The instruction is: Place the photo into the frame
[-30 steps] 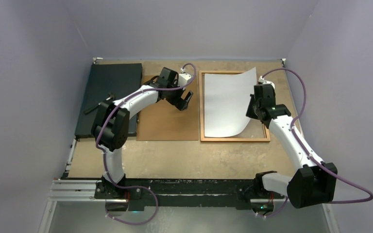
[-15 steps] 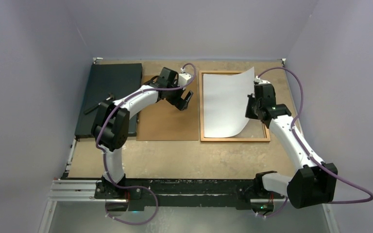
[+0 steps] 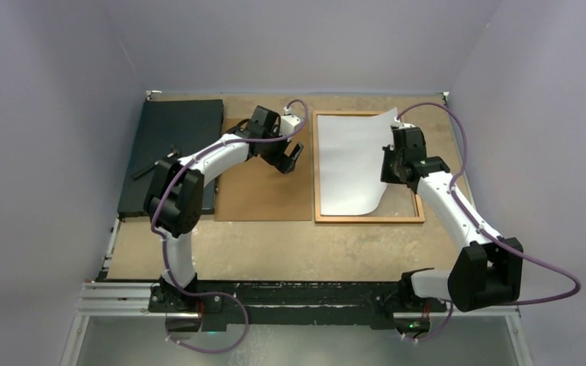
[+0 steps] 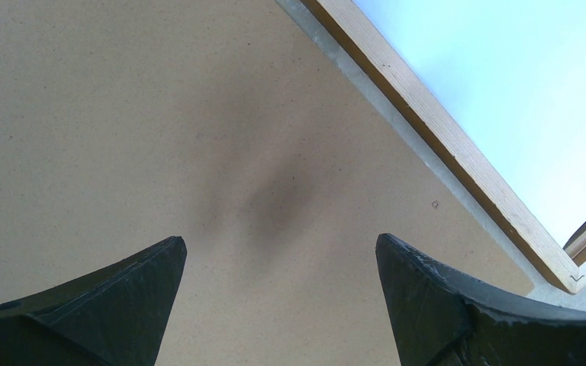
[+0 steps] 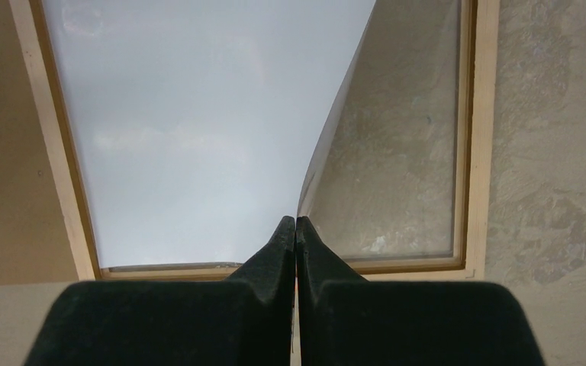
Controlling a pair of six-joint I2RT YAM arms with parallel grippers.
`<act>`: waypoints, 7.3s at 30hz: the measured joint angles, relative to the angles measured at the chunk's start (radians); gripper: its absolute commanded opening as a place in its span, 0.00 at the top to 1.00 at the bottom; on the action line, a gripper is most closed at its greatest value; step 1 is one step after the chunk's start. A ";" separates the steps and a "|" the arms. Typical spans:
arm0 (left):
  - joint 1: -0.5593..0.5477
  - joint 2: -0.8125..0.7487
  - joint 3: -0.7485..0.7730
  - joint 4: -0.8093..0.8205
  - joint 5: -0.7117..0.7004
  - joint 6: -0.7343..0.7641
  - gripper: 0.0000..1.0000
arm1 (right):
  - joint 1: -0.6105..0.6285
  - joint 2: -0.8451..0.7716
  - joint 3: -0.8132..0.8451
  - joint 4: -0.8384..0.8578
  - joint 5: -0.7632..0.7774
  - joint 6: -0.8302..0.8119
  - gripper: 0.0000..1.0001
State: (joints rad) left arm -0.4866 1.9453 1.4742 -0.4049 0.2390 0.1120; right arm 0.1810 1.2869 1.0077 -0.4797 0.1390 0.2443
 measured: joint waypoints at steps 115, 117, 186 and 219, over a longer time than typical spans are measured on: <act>0.209 -0.029 -0.254 0.162 -0.602 0.360 0.29 | 0.260 0.732 0.149 0.931 -0.381 0.675 0.23; 0.209 -0.029 -0.254 0.161 -0.600 0.360 0.29 | 0.254 0.711 0.110 0.991 -0.393 0.706 0.24; -0.086 -0.894 -0.527 -0.007 -0.219 0.734 0.17 | 0.312 0.400 0.211 0.754 -0.447 1.175 1.00; -0.119 -0.946 -0.589 0.187 -0.287 0.997 1.00 | 0.359 0.202 0.211 0.562 -0.506 0.970 0.28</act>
State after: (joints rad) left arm -0.6060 0.9993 0.8852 -0.2180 -0.0479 1.1091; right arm 0.5396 1.4887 1.2186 0.0822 -0.3672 1.2140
